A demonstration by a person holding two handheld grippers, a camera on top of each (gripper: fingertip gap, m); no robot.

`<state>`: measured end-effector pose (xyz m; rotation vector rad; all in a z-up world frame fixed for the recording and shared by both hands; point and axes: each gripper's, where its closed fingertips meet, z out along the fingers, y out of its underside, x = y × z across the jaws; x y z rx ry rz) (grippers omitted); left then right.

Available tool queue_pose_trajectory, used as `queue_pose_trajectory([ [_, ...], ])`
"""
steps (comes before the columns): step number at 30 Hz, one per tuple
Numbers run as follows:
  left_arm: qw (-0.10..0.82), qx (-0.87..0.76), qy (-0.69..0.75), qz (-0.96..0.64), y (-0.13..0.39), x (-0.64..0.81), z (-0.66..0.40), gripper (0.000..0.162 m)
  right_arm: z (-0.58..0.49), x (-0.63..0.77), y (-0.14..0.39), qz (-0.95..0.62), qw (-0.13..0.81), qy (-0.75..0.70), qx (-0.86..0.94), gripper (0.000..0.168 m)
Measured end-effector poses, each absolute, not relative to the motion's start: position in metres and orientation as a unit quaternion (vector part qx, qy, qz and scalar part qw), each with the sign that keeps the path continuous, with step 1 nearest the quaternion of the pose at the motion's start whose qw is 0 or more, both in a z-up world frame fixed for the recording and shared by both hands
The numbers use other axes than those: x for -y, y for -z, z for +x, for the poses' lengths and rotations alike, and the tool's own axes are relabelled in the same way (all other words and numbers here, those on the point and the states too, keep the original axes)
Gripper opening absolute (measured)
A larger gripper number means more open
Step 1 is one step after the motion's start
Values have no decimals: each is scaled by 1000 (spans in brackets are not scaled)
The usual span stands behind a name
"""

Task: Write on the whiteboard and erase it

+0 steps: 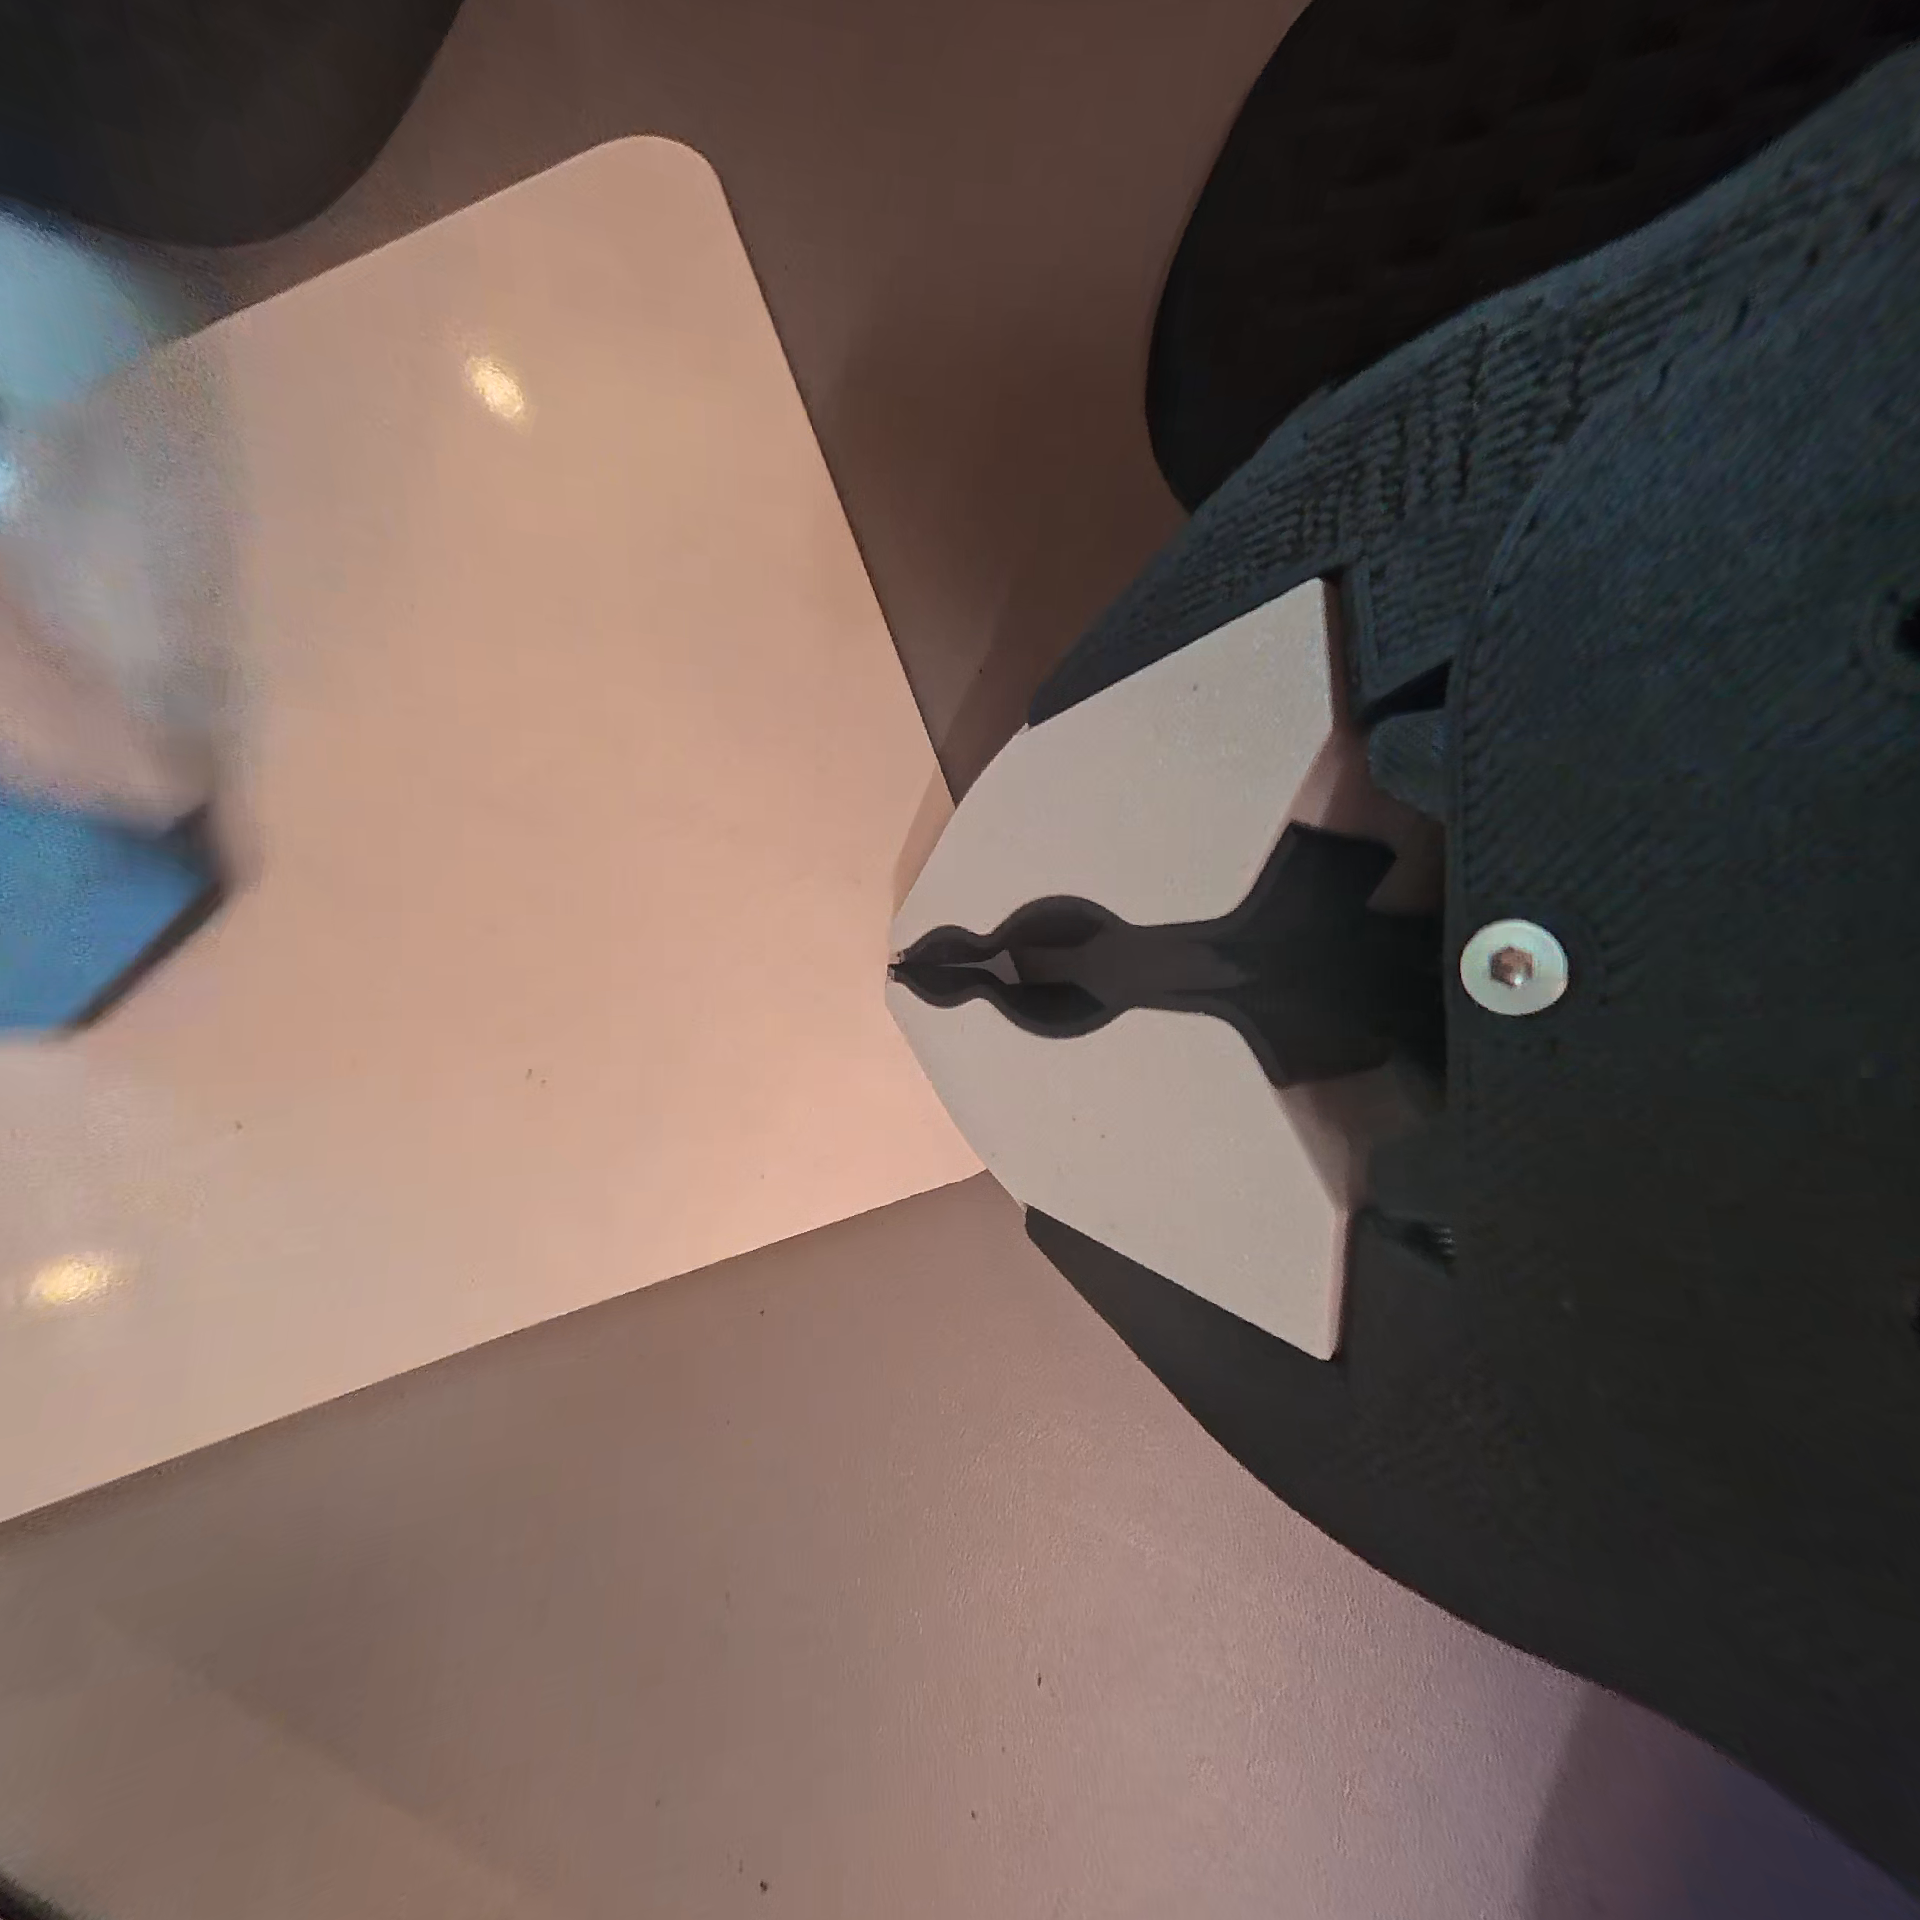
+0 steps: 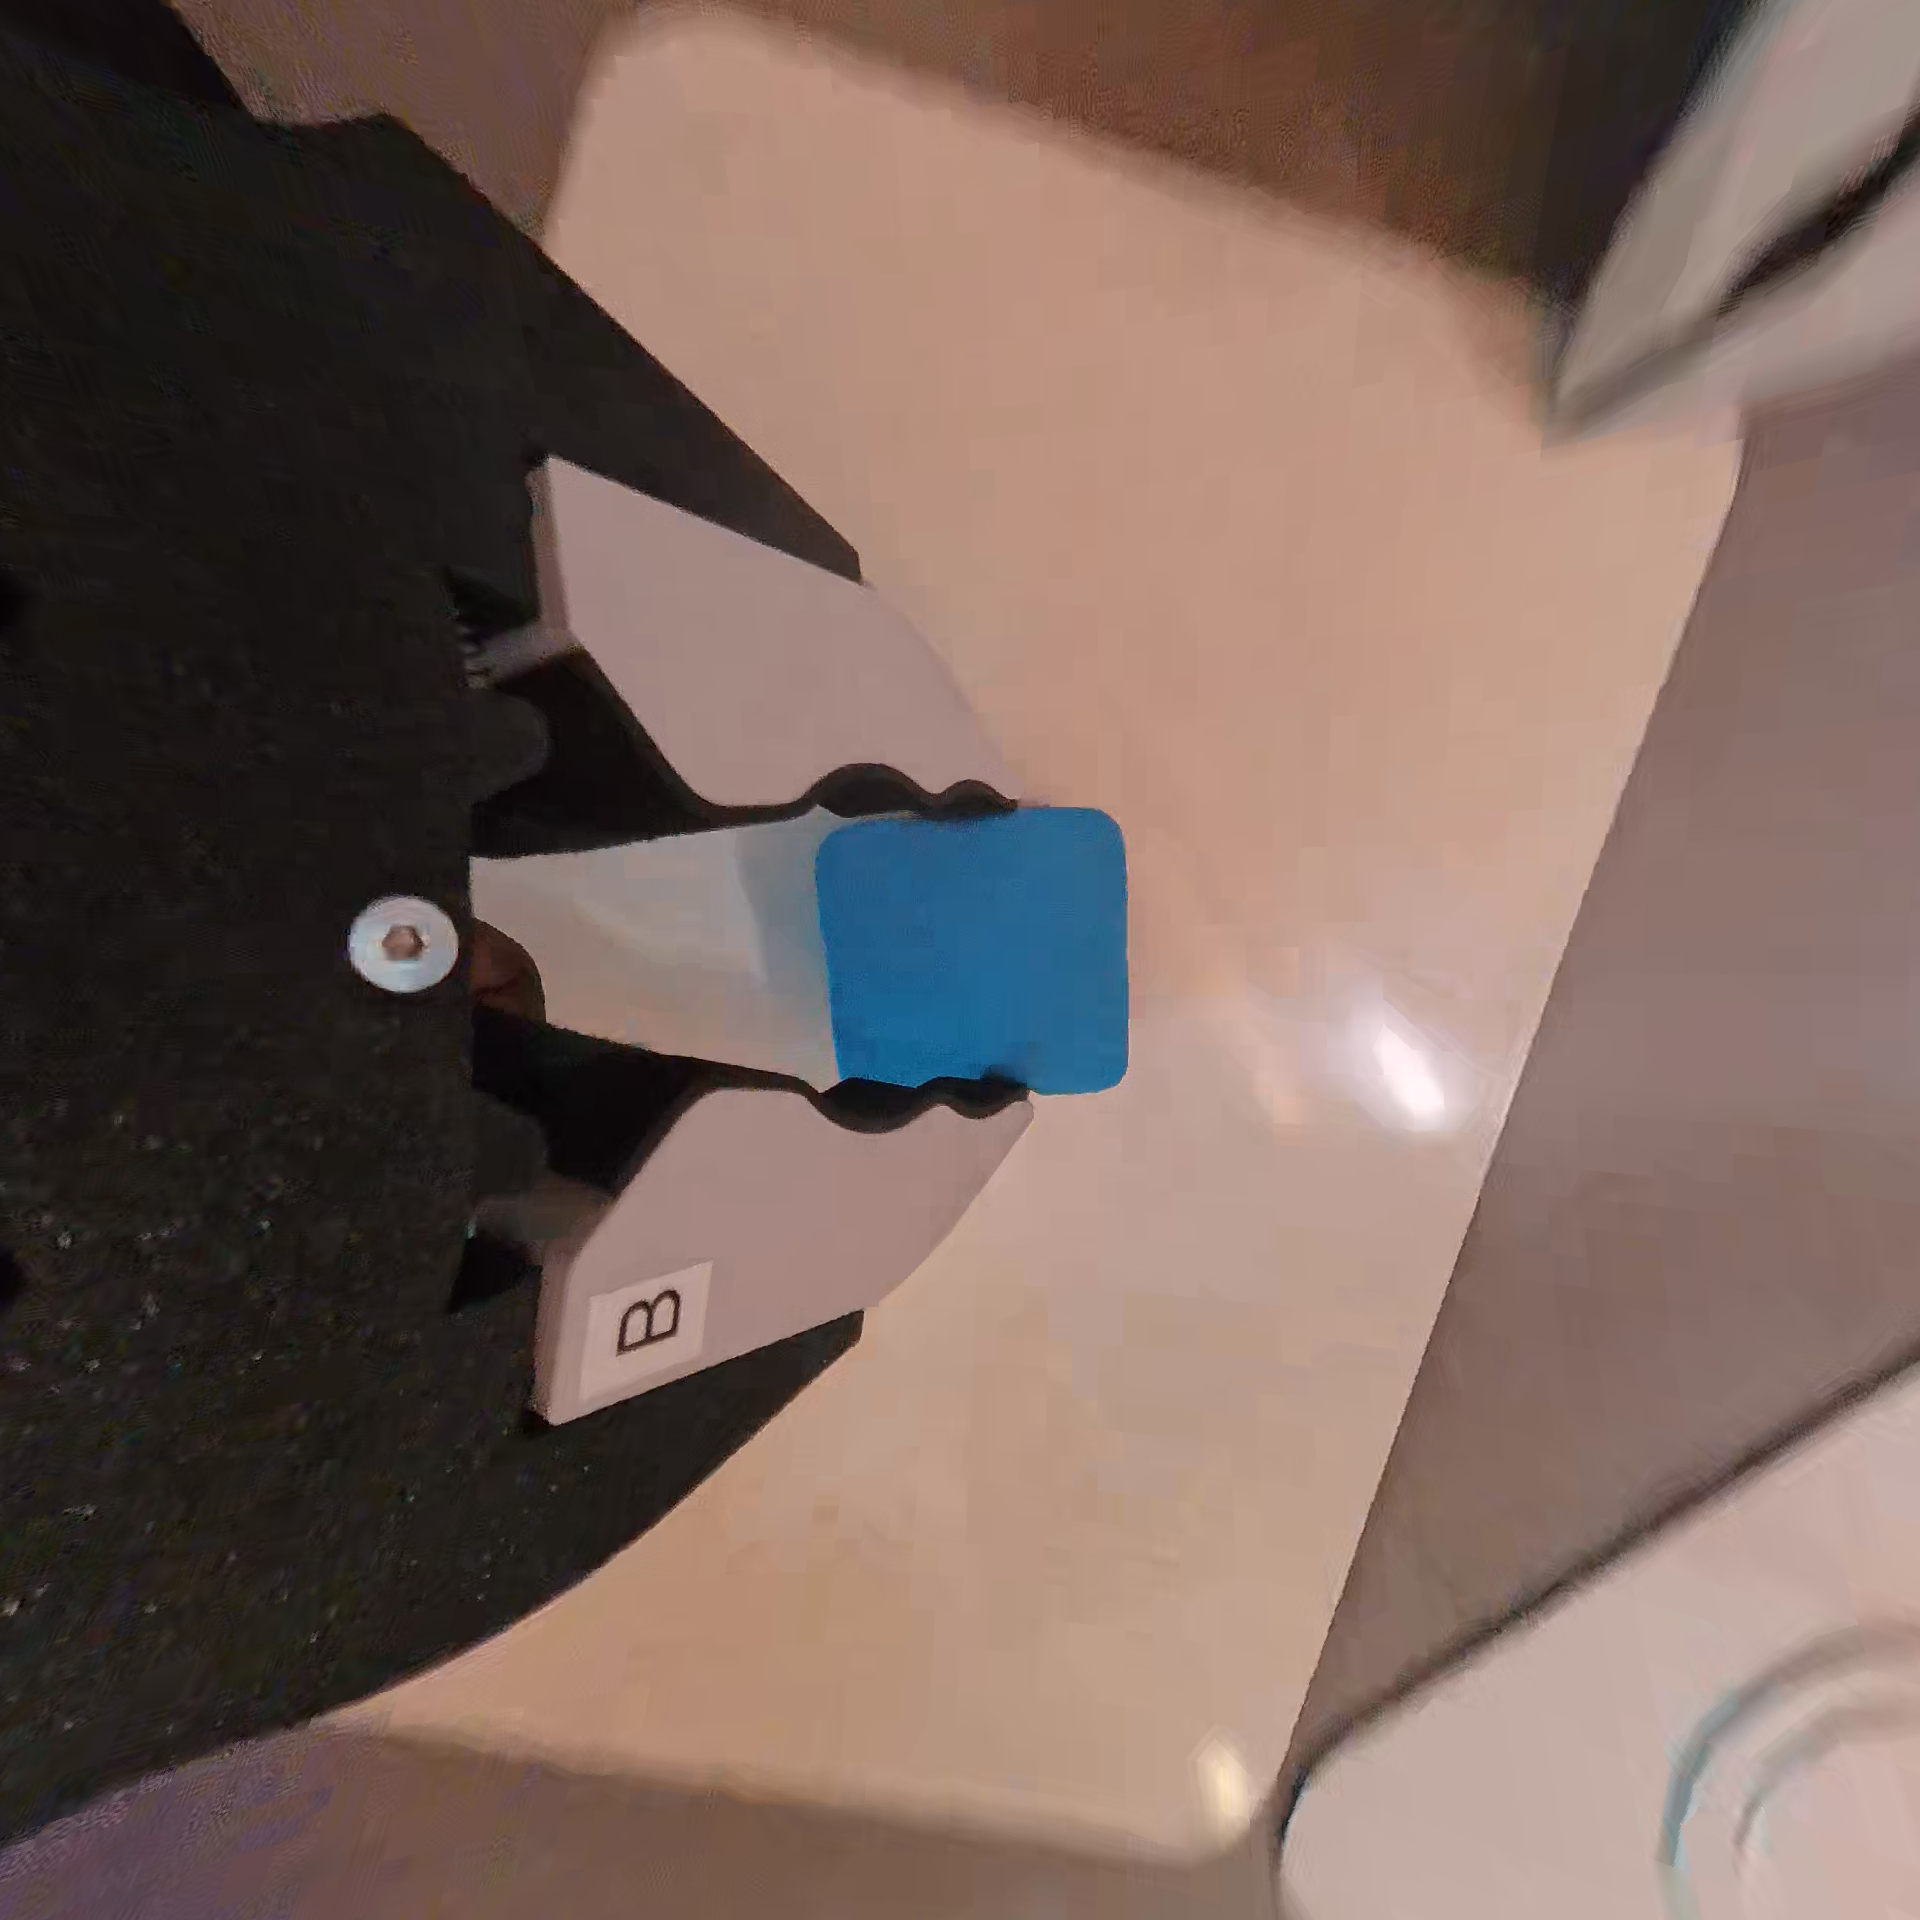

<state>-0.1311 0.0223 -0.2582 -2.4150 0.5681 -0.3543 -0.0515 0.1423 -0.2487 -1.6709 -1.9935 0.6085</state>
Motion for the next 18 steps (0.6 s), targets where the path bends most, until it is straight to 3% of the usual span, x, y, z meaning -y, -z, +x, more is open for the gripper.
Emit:
queue_pose_trajectory([
  [3,312,-215,132,-916,259,-24,-131,1,-32,-8,240,-516,84,-374,766,49],
  [5,311,-216,126,-917,259,-24,-131,1,-23,20,235,-495,80,-386,774,49],
  [9,309,-218,120,-918,259,-23,-131,1,-21,-35,172,-548,232,-445,669,49],
  [14,311,-225,102,-918,259,-23,-131,1,97,-203,90,-669,521,-305,434,49],
  [16,312,-231,75,-919,258,-23,-133,1,171,-259,80,-714,575,-224,329,49],
  [18,307,-241,2,-920,256,-24,-143,1,231,-303,92,-757,573,-163,268,49],
])
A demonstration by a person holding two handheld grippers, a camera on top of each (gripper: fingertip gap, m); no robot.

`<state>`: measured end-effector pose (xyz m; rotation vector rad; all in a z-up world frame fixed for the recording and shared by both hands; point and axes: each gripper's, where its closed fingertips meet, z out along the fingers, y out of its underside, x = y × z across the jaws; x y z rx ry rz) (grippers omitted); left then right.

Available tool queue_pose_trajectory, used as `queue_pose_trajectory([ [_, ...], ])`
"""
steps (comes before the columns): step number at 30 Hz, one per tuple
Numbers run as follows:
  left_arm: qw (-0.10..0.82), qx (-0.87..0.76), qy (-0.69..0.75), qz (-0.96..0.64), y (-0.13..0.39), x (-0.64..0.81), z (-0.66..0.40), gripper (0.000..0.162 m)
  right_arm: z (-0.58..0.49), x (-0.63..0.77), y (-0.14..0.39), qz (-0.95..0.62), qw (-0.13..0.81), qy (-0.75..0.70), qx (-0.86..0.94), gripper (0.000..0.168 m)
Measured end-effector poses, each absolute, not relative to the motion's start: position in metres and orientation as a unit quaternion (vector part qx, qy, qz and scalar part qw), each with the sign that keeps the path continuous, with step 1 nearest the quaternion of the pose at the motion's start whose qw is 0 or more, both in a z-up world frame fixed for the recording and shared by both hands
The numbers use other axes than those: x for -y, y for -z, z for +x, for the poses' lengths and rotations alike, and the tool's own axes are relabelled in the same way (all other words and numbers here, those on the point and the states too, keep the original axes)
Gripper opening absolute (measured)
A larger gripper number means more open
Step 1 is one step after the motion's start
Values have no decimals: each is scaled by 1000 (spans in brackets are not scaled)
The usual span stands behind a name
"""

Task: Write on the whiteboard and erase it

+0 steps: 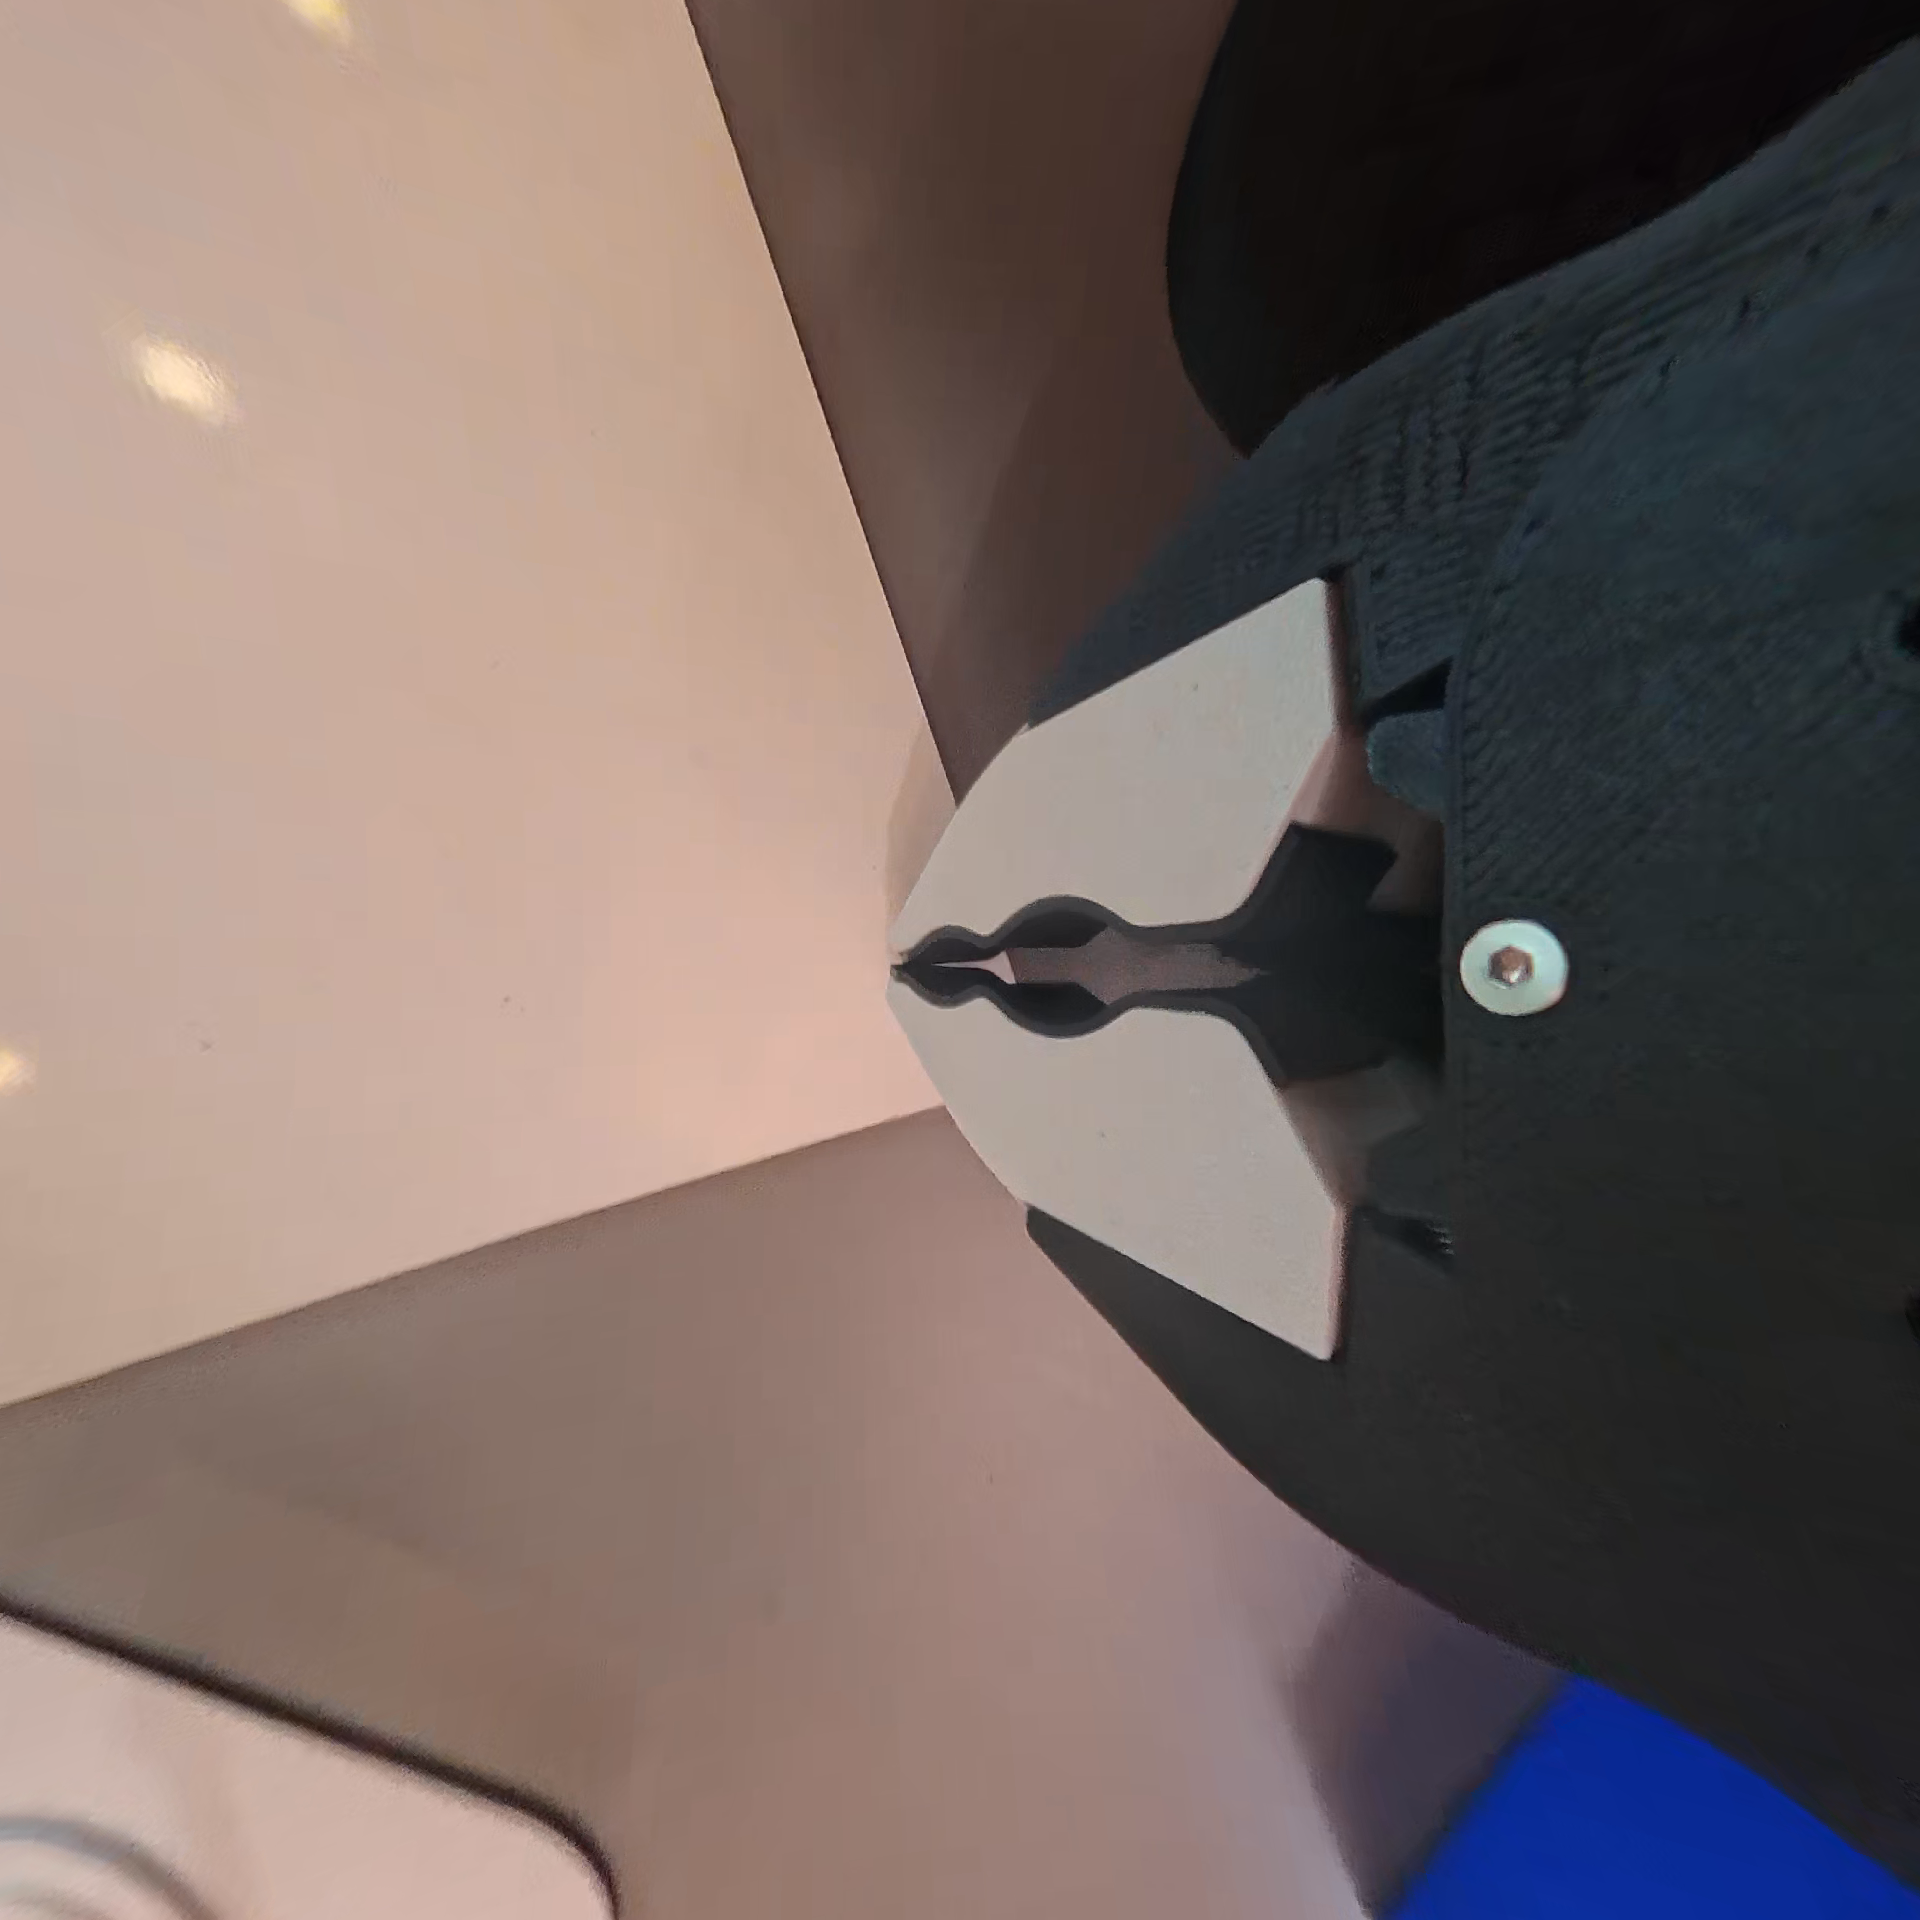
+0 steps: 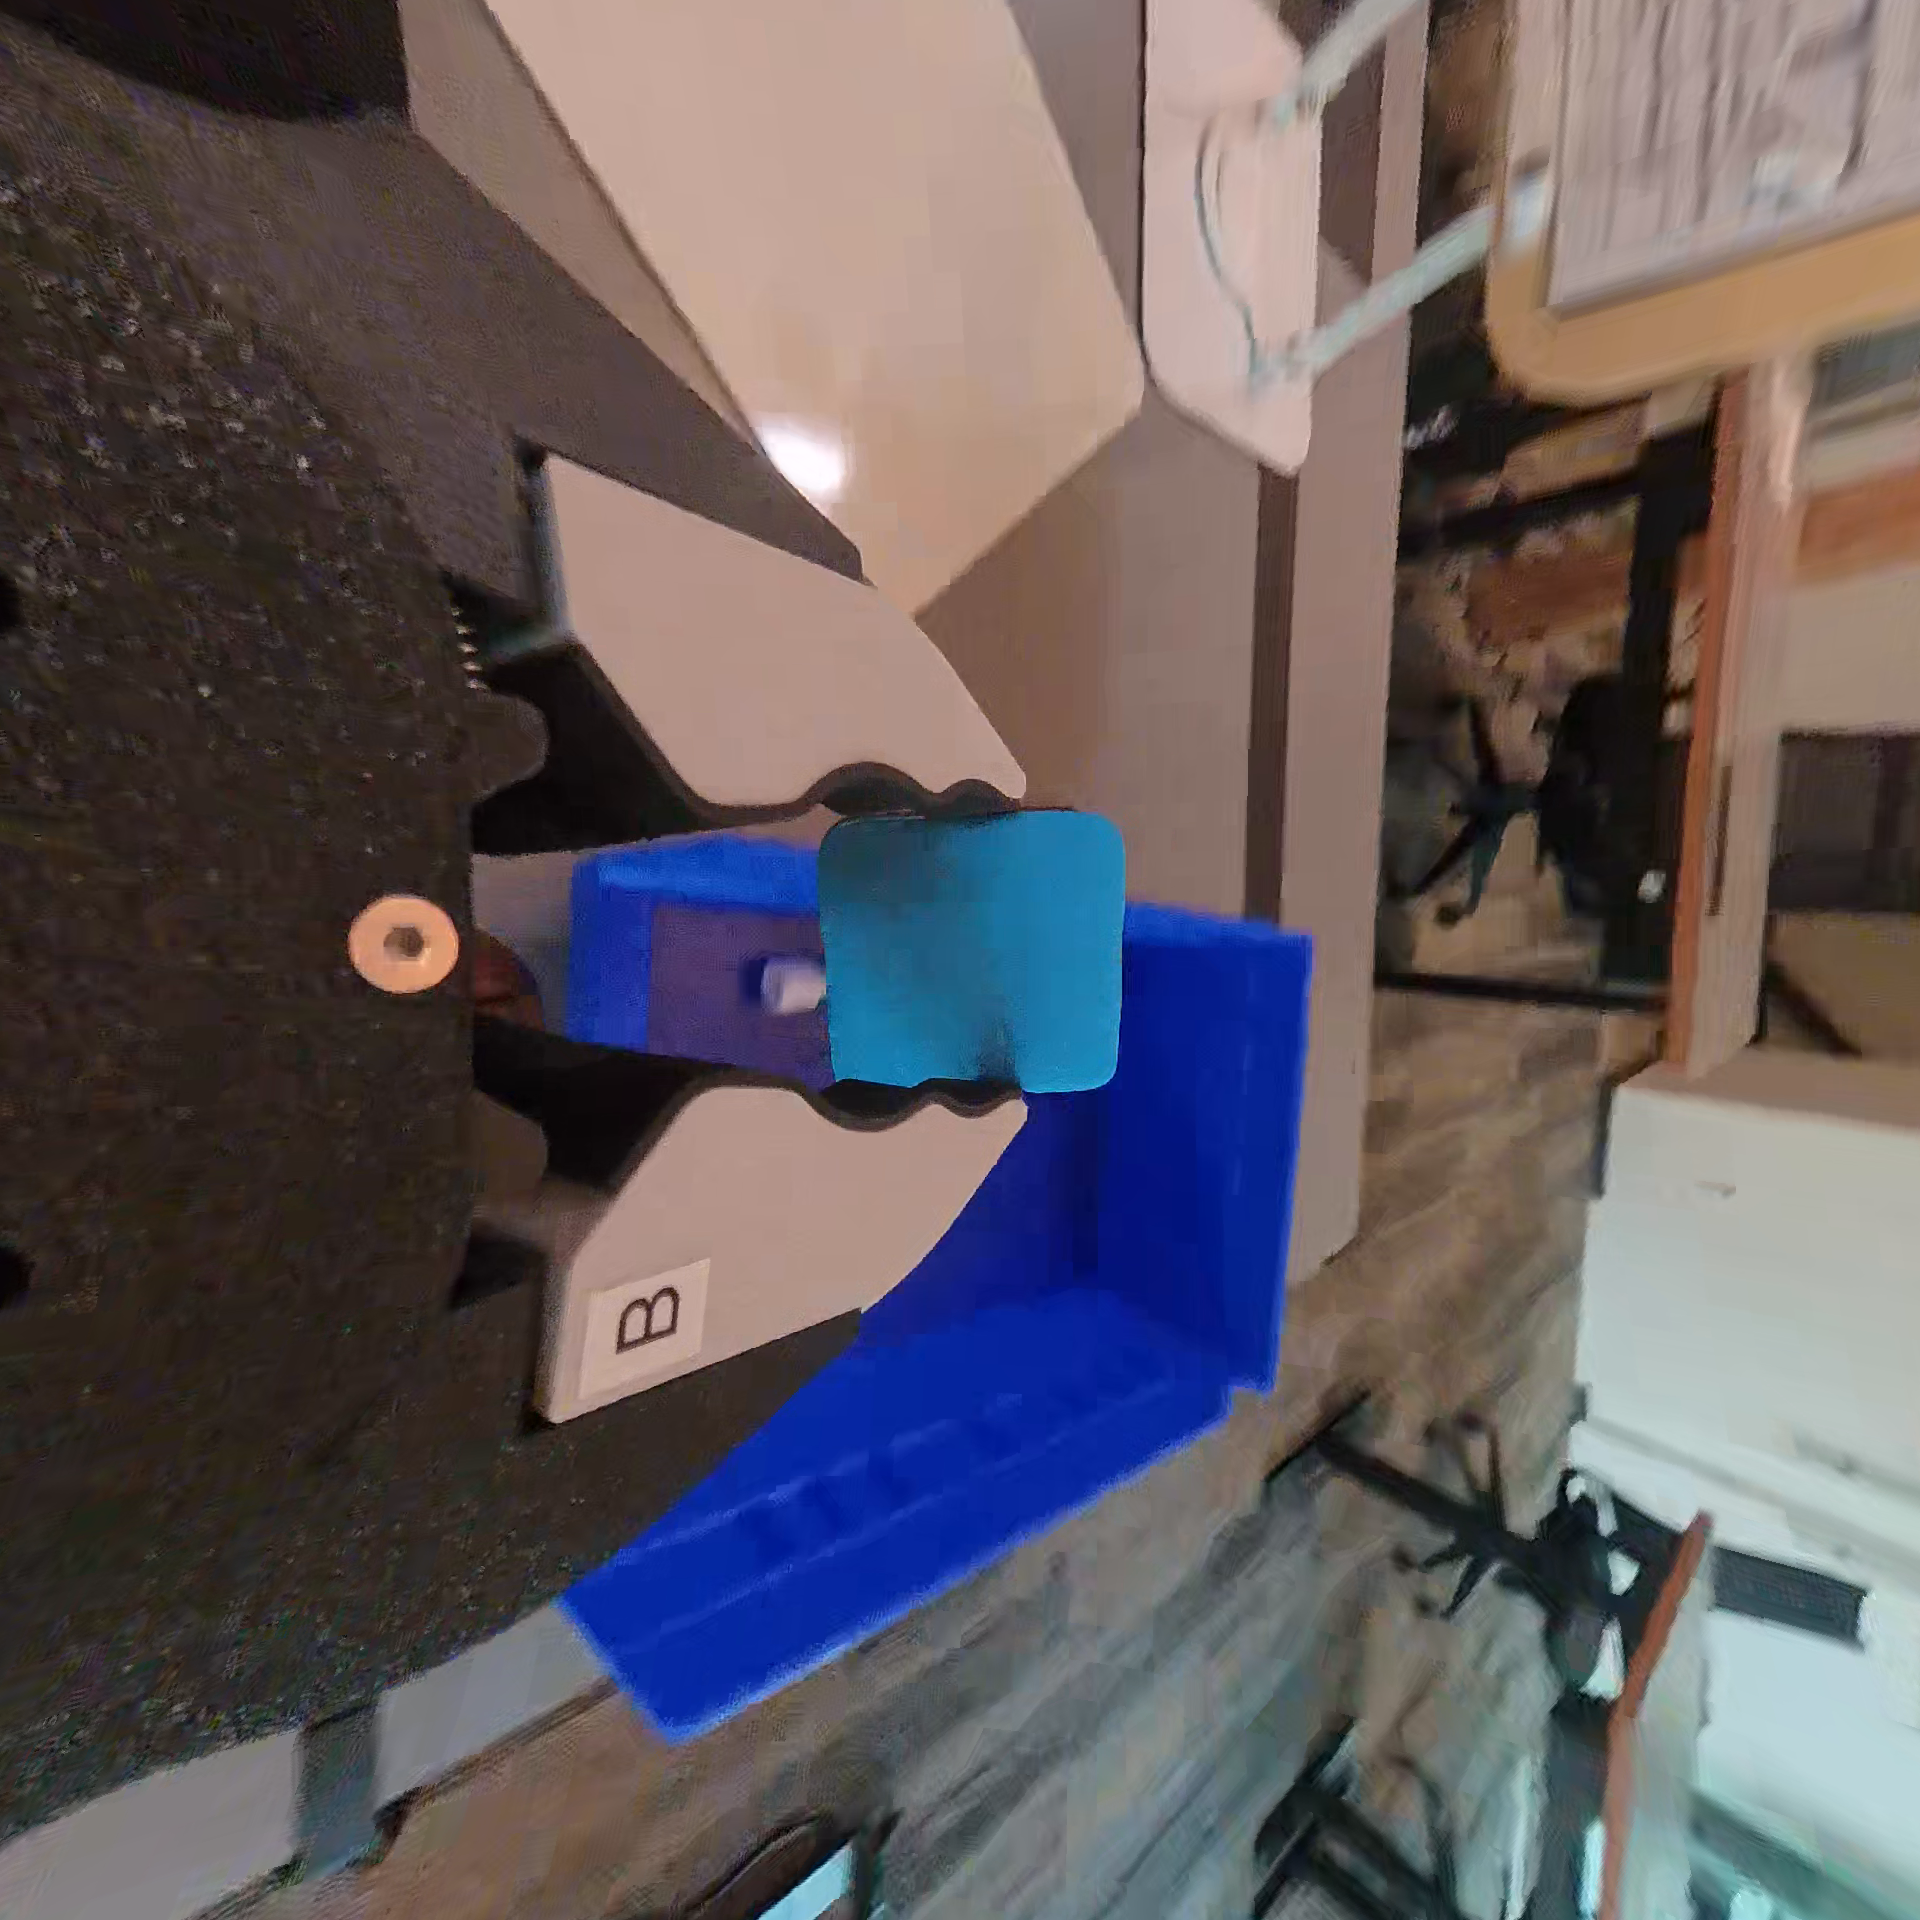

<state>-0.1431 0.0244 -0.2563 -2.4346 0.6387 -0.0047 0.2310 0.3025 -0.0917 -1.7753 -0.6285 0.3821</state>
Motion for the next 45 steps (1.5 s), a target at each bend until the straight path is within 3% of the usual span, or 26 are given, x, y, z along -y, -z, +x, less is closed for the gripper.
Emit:
queue_pose_trajectory([
  [7,553,-132,-13,-823,148,-19,-124,16,309,-390,184,-861,439,-66,247,49],
  [14,614,5,-80,-785,110,39,-165,34,325,-410,217,-885,377,-12,275,50],
  [17,614,52,-124,-778,96,65,-184,49,324,-413,214,-879,390,-17,274,66],
  [20,629,108,-154,-754,70,91,-200,90,327,-406,194,-857,453,-38,242,85],
  [22,644,141,-159,-735,55,107,-208,107,323,-395,170,-819,526,-87,213,90],
  [24,660,160,-202,-706,43,125,-220,123,305,-374,145,-781,556,-149,244,108],
  [29,601,213,-289,-714,72,157,-246,145,268,-321,95,-671,640,-202,316,148],
  [31,605,230,-278,-709,88,156,-250,147,254,-305,117,-688,611,-198,337,148],
  [34,581,230,-280,-728,114,147,-255,145,232,-290,156,-697,596,-187,352,143],
  [36,553,211,-280,-756,137,137,-255,144,224,-293,168,-711,590,-163,346,118],
  [38,561,200,-259,-760,149,124,-252,141,220,-298,178,-730,573,-139,344,109],
  [42,563,170,-256,-767,161,108,-250,118,213,-299,187,-730,573,-112,356,62],
  [45,557,141,-266,-774,172,98,-251,100,208,-303,192,-727,567,-77,379,55],
])
